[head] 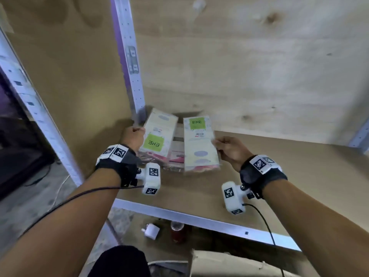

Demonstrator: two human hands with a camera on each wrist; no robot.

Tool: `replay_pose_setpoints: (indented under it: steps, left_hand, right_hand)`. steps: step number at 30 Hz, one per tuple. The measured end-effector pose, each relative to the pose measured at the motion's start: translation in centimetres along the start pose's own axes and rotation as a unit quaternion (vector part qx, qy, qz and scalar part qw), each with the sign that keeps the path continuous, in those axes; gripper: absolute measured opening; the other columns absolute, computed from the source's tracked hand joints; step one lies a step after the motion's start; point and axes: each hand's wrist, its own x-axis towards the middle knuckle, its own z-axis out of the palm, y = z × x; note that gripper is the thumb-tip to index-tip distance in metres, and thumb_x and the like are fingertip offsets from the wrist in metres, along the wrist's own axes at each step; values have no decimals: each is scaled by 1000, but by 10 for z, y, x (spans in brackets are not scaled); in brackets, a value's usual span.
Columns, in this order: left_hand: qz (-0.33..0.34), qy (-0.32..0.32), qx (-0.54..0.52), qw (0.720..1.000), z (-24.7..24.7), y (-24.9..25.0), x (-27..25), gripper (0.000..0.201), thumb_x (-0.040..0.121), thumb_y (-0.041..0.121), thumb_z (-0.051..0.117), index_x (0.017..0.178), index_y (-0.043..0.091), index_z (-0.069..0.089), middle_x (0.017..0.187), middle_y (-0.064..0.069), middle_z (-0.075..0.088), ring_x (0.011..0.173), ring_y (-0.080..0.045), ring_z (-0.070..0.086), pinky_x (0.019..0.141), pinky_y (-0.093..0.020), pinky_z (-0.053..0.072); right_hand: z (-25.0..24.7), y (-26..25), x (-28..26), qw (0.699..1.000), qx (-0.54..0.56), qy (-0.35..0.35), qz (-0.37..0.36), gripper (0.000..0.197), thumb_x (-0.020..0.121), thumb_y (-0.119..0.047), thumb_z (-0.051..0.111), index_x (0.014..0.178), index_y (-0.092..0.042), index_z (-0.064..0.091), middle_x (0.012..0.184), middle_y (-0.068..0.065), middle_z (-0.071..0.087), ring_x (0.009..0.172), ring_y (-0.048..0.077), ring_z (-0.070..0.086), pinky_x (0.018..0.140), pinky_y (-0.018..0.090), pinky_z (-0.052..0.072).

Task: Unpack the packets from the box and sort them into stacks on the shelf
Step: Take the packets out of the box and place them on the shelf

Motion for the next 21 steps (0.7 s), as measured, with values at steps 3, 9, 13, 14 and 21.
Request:
replay_pose_setpoints:
  steps: [3,9,13,14,21]
  left_hand:
    - [-6,-9,31,999,-3,-6,19,24,98,21,52,111,9,67,116,-23,70,108,-40,67,99,-55,53]
    - [-1,-7,125,992,-4,-21,37,15,95,23,58,92,15,70,105,-13,71,98,-30,65,94,-31,49]
    - [-2,-36,191,981,-6,-17,39,43,95,41,62,111,2,71,118,-15,69,102,-29,63,91,-33,46]
    - [-3,-53,226,973,-7,-13,36,54,96,47,60,121,-1,67,127,-17,66,110,-31,63,95,-35,46]
    - [101,-81,345,930,-19,7,-20,56,99,50,52,139,11,56,135,-21,61,117,-38,60,100,-41,48]
  right_hand:
    - [25,3,28,1000,9,14,20,9,99,-9,56,104,-1,55,85,14,63,68,22,60,55,28,54]
    - [49,17,74,994,-90,47,31,18,94,-10,64,84,-10,49,78,11,62,64,24,61,60,36,56]
    - [49,24,81,988,-133,79,26,23,92,-16,68,81,-12,48,74,9,64,59,18,62,48,28,53]
    - [48,24,78,986,-146,72,30,24,92,-18,68,78,-12,50,74,9,65,58,17,63,50,29,54]
    - [25,2,16,967,-232,-42,93,18,98,-29,52,100,-12,55,75,-1,57,60,14,57,68,27,53]
